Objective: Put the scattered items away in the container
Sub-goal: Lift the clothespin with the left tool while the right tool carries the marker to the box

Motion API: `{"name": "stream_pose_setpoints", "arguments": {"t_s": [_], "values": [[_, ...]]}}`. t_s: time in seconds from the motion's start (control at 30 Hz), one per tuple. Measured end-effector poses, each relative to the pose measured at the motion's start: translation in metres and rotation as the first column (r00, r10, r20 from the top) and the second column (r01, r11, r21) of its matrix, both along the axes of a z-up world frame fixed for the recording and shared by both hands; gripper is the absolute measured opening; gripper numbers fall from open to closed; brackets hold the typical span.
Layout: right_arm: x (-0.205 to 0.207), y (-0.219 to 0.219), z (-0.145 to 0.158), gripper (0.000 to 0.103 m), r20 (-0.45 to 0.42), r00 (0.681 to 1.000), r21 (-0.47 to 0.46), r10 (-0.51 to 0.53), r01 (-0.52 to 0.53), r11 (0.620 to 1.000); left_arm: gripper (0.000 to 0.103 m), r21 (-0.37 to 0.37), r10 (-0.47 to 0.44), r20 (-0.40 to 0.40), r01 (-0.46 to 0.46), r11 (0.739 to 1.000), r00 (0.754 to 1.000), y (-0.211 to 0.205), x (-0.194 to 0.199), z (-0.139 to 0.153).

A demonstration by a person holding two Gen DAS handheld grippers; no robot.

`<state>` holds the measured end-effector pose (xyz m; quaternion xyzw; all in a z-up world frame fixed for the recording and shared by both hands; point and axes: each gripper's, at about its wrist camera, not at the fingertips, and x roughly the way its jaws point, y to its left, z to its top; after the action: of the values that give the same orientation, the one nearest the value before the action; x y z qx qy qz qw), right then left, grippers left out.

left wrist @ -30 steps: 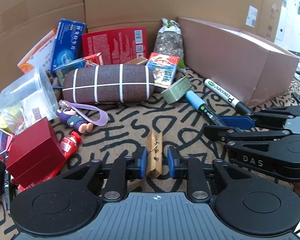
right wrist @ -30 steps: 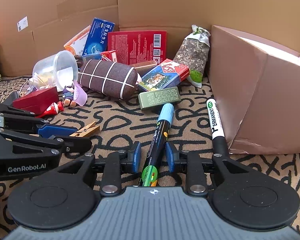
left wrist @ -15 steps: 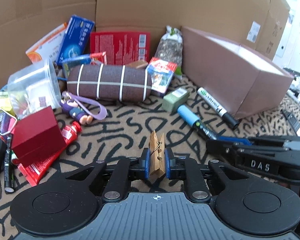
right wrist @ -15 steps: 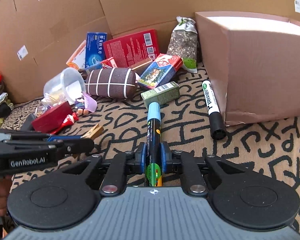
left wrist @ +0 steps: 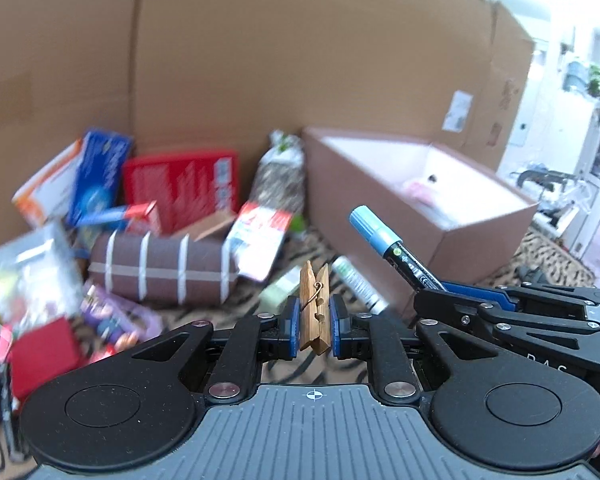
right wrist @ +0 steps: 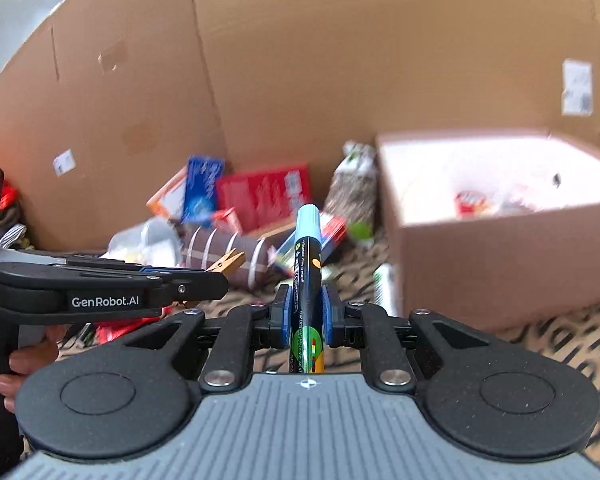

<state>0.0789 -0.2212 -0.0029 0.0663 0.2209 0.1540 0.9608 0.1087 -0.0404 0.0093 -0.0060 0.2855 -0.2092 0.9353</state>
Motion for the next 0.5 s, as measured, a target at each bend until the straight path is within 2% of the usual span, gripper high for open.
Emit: {"name": "stream_pose_setpoints", "arguments": {"t_s": [0.2, 0.5], "values": [[0.003, -0.032, 0.023, 0.018, 0.077, 0.992, -0.021, -0.099, 0.101, 0.995, 0.011, -0.015, -0.059, 0.059, 0.06, 0.998, 0.997, -0.037, 0.019, 0.025], [0.014, -0.078, 0.053, 0.018, 0.184, 0.96, -0.034, -0.21, 0.22, 0.975, 0.011, -0.044, -0.149, 0.13, 0.155, 0.987, 0.98, -0.096, 0.048, 0.061]]}}
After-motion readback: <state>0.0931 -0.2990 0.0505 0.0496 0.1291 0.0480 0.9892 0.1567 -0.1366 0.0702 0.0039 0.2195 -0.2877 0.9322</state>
